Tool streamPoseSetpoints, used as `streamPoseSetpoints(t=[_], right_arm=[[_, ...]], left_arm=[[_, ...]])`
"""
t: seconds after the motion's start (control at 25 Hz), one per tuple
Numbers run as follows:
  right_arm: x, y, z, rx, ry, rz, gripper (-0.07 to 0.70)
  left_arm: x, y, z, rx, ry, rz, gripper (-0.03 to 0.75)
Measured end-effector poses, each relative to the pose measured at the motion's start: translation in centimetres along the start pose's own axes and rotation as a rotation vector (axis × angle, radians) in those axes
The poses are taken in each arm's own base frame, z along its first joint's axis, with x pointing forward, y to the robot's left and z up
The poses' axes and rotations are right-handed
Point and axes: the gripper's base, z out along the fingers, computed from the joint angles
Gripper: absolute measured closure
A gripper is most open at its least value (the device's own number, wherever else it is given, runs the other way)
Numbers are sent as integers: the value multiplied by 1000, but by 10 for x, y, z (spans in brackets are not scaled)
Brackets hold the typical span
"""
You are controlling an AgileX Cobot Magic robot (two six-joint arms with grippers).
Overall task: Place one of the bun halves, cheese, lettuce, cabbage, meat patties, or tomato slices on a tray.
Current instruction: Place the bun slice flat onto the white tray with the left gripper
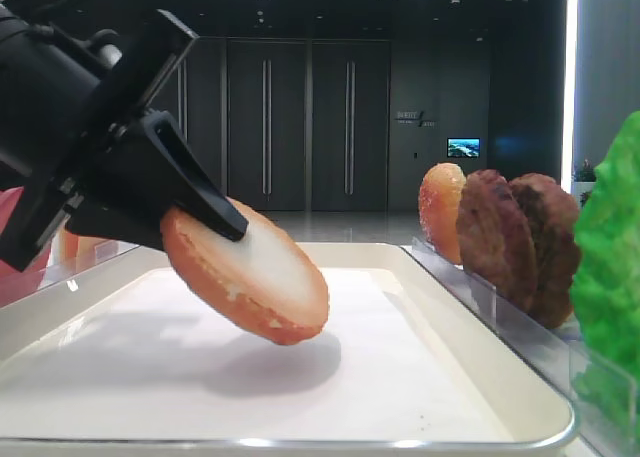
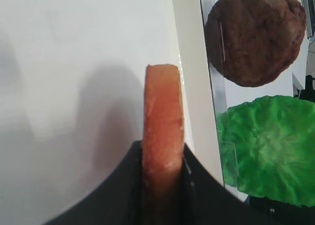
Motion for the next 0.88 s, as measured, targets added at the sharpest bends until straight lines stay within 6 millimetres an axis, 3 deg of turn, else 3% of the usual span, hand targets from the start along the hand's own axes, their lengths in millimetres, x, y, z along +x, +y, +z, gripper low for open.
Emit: streamPoseSetpoints(t=[0.44,0.52,0.76,0.88], right_arm=[[0,0,0,0,0,0,342],[0,0,0,0,0,0,342],[0,0,0,0,0,0,342],[0,0,0,0,0,0,342]], left_arm=[[0,0,0,-2,-1,1,592],[0,0,0,-2,-1,1,545],[0,0,0,-3,-1,-15,308],[0,1,0,-6,5,-30,272]])
